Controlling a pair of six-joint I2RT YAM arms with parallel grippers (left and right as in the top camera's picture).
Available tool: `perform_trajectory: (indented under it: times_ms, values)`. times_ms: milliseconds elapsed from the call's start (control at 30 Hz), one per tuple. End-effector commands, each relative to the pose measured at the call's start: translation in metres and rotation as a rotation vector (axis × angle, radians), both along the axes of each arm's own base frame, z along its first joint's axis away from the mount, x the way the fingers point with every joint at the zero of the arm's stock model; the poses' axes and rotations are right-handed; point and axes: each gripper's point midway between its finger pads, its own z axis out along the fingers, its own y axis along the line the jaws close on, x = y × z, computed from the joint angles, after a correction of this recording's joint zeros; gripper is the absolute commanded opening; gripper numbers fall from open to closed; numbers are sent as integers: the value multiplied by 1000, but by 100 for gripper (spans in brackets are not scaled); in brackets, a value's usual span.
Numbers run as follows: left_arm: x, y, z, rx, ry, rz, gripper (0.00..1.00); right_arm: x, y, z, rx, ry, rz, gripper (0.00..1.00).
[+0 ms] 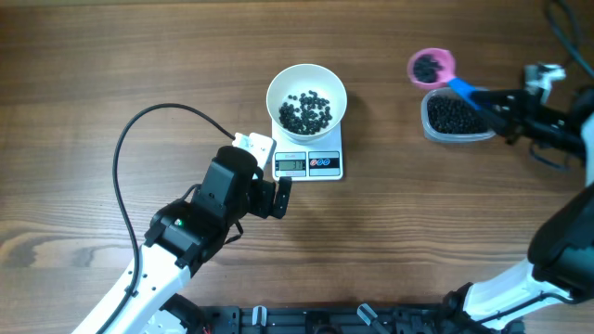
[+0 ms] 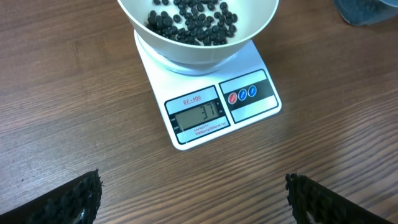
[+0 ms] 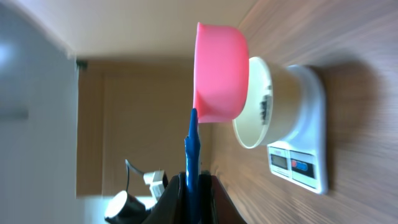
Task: Scoop item into bowl and weigh 150g on scale
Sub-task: 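Lift the filled scoop and carry it left over the white bowl, then tilt the scoop over the bowl with the right gripper to pour beans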
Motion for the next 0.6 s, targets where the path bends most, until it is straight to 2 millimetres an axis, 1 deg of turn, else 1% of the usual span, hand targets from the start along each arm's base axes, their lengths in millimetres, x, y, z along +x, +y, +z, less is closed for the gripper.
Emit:
perform_trajectory:
  times_ms: [0, 100, 133, 167, 200, 233, 333, 433, 500, 533, 567]
  values:
    - [1, 3, -1, 22, -8, -1, 100, 7, 38, 8, 89, -47, 94, 4]
    - [1, 3, -1, 22, -8, -1, 100, 8, 59, -2, 43, -18, 157, 4]
    - [1, 3, -1, 22, -8, -1, 100, 7, 70, -11, -4, 12, 190, 5]
    - [1, 3, -1, 22, -8, -1, 100, 7, 78, -16, -32, 24, 210, 4]
    - [1, 3, -1, 22, -8, -1, 100, 7, 84, -19, -47, 23, 226, 4]
    - [1, 3, -1, 22, -8, -1, 100, 7, 93, -20, -60, 7, 253, 4]
    - [1, 3, -1, 22, -8, -1, 100, 6, 115, -20, -77, -45, 314, 4]
    - [1, 3, -1, 22, -8, -1, 100, 5, 132, -19, -88, -90, 359, 4]
    - [1, 3, -1, 22, -8, -1, 100, 5, 140, -20, -106, -112, 380, 4]
    - [1, 3, -1, 22, -8, -1, 100, 5, 141, -24, -129, -114, 384, 4]
    - [1, 3, -1, 22, -8, -1, 100, 6, 142, -32, -184, -107, 387, 4]
